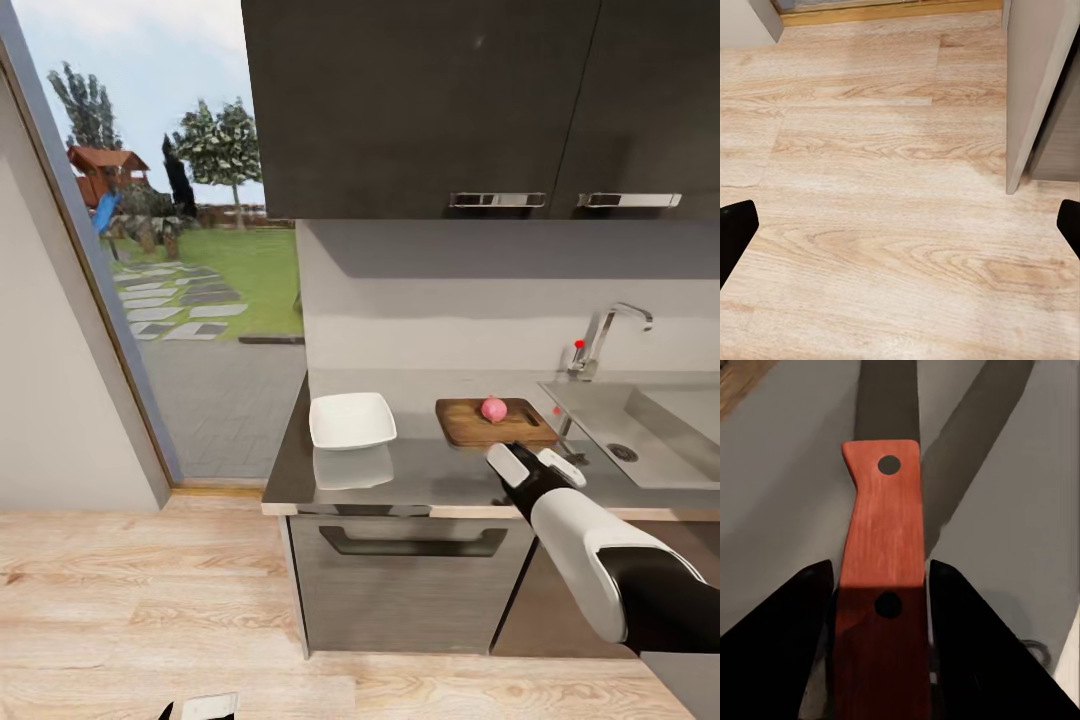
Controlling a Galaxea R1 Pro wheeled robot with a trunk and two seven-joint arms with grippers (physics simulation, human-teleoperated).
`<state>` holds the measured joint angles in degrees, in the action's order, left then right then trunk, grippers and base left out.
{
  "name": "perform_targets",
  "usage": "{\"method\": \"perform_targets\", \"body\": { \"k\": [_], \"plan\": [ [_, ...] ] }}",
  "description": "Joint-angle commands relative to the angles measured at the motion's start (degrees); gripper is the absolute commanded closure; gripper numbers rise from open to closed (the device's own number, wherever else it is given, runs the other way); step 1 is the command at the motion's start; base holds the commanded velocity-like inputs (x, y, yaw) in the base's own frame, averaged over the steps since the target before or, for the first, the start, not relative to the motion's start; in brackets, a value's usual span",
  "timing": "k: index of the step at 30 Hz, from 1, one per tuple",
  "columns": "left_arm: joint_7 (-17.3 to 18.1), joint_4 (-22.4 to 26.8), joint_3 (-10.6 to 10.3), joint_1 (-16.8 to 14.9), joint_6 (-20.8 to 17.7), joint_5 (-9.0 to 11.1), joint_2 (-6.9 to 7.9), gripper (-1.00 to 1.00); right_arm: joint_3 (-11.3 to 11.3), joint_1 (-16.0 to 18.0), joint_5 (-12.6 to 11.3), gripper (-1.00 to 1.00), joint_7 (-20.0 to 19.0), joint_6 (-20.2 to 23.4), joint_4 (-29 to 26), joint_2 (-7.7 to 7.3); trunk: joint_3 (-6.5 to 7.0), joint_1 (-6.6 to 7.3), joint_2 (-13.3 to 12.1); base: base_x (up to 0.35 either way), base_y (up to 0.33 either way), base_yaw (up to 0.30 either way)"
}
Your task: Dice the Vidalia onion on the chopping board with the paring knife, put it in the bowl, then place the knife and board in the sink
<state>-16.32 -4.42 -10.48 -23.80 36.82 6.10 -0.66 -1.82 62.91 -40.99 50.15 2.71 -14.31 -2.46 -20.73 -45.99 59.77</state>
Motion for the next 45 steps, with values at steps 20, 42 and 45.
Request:
{"method": "perform_targets", "body": {
  "k": [20,42,45],
  "plan": [
    [0.0,-0.2,-0.5,-0.1,0.0,0.6,-0.13,-1.0,-0.3,0.0,17.7,1.0,5.6,15.6,-23.8,-1.04,-0.07,0.0,0.0,0.0,0.0,0.0],
    [0.0,-0.2,-0.5,-0.1,0.0,0.6,-0.57,-1.0,-37.3,0.0,30.2,1.0,-0.6,33.0,-31.8,0.99,-0.07,0.0,0.0,0.0,-0.222,0.0],
    [0.0,-0.2,-0.5,-0.1,0.0,0.6,-0.57,-1.0,-42.0,0.1,30.3,1.0,-2.9,34.7,-31.8,1.04,-0.07,0.0,0.0,0.0,-0.318,0.0]
  ]
}}
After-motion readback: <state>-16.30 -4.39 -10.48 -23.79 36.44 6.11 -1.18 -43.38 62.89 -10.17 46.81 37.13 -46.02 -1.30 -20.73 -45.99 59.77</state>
